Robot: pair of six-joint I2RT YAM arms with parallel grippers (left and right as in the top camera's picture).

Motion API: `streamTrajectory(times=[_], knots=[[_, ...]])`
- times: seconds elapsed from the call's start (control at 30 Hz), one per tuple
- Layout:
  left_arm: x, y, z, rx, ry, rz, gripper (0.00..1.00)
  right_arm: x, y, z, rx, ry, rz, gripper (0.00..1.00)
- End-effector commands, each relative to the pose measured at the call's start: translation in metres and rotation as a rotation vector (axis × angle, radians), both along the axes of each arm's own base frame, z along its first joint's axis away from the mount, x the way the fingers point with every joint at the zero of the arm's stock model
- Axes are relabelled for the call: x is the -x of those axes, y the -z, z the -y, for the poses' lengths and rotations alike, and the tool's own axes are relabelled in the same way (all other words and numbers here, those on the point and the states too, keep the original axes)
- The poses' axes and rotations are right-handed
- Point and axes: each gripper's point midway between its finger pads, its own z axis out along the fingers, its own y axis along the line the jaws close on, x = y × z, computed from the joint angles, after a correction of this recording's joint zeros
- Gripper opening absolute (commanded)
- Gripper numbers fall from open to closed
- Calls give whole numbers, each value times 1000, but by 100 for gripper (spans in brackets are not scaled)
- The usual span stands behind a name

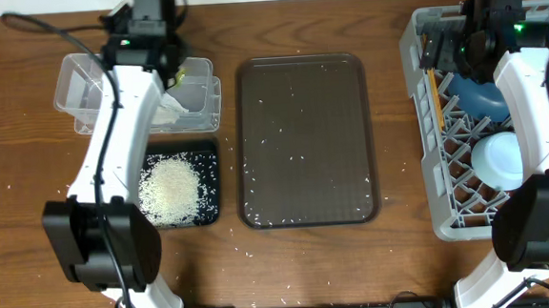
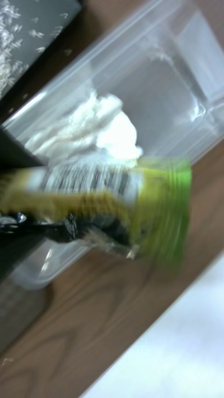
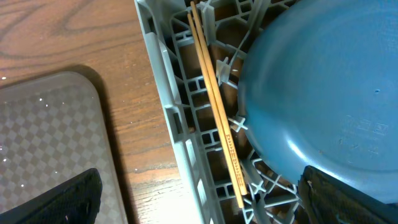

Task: Sort waste into correct bins and load items into the dishwasher rack
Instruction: 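Carry the wrapper left and drop it into the clear container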

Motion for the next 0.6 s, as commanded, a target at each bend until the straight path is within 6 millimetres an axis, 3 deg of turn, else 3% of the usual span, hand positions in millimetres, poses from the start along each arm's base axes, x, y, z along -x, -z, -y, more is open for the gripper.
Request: streamTrajectory(times=[0.0,0.03,0.1,0.33,0.43,0.57], knots=[[5,14,-20,69,-161,3,59,-3,-9,2,2,4,24,99],[6,15,-25,68,-171,-1,68,-3,-9,2,2,4,24,99],[9,16,-31,68,-184,-11,76,-3,-9,2,2,4,24,99],[16,21,-13,181,-128,-58,79,-3,-9,2,2,4,24,99],[23,11,-11,194,-120,-50,79,-3,-9,2,2,4,24,99],[45,-24,-11,186,-97,-21,79,-3,-9,2,2,4,24,99]])
